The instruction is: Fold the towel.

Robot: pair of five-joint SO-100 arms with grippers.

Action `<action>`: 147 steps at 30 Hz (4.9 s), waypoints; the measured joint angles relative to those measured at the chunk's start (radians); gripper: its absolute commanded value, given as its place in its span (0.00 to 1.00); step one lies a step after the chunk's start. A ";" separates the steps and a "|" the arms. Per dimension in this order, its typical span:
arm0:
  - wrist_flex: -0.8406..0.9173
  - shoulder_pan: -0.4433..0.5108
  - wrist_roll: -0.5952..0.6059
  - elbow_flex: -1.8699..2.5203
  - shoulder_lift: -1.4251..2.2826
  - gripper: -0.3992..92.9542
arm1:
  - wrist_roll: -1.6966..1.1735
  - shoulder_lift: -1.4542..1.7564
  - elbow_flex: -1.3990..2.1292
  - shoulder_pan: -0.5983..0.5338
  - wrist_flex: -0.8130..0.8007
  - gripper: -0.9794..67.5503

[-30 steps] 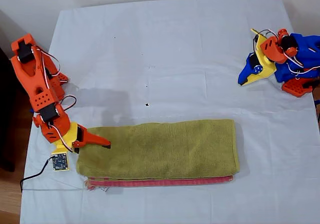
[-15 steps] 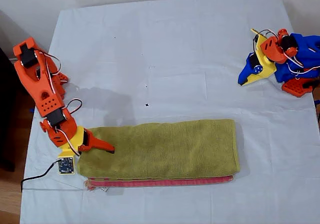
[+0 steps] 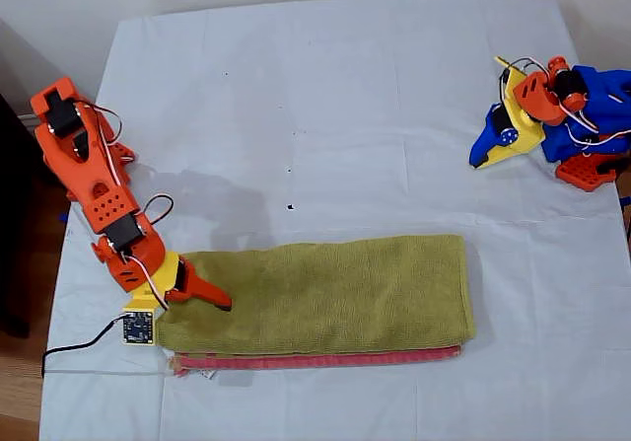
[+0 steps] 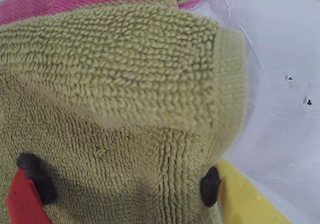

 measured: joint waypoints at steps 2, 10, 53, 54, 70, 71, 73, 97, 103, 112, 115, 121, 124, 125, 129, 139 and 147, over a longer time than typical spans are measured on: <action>0.018 -0.008 0.011 -0.018 0.000 0.51 | 0.000 0.000 0.000 0.000 0.000 0.02; 0.046 -0.061 0.025 -0.046 0.021 0.11 | 0.000 0.000 0.000 0.000 0.000 0.02; 0.713 -0.272 0.380 -0.761 0.023 0.01 | 0.000 0.000 0.000 0.000 0.000 0.02; 0.749 -0.278 0.385 -0.804 0.005 0.01 | 0.000 0.000 0.000 0.000 0.000 0.02; 0.827 -0.419 0.520 -0.891 0.149 0.01 | 0.000 0.000 0.000 0.000 0.000 0.02; 0.808 -0.426 0.548 -0.890 0.155 0.01 | 0.000 0.000 0.000 0.000 0.000 0.02; 0.755 -0.448 0.615 -0.877 0.169 0.01 | 0.000 0.000 0.000 0.000 0.000 0.02; -0.034 -0.508 0.976 -0.267 0.393 0.01 | 0.000 0.000 0.000 0.000 0.000 0.02; 0.368 -0.508 0.811 -0.511 0.325 0.01 | 0.000 0.000 0.000 0.000 0.000 0.02; 0.825 -0.499 0.538 -0.792 0.299 0.01 | 0.000 0.000 0.000 0.000 0.000 0.02; 0.867 -0.499 0.471 -0.741 0.368 0.01 | 0.000 0.000 0.000 0.000 0.000 0.02; 0.876 -0.499 0.437 -0.614 0.529 0.01 | 0.000 0.000 0.000 0.000 0.000 0.02; 0.876 -0.499 0.420 -0.535 0.611 0.01 | 0.000 0.000 0.000 0.000 0.000 0.02; 0.876 -0.499 0.413 -0.515 0.627 0.01 | 0.000 0.000 0.000 0.000 0.000 0.02; 0.876 -0.500 0.396 -0.430 0.710 0.01 | 0.000 0.000 0.000 0.000 0.000 0.02; 0.775 -0.551 0.592 -0.434 0.621 0.01 | 0.000 0.000 0.000 0.000 0.000 0.02; 0.417 -0.551 0.815 -0.391 0.575 0.01 | 0.000 0.000 0.000 0.000 0.000 0.02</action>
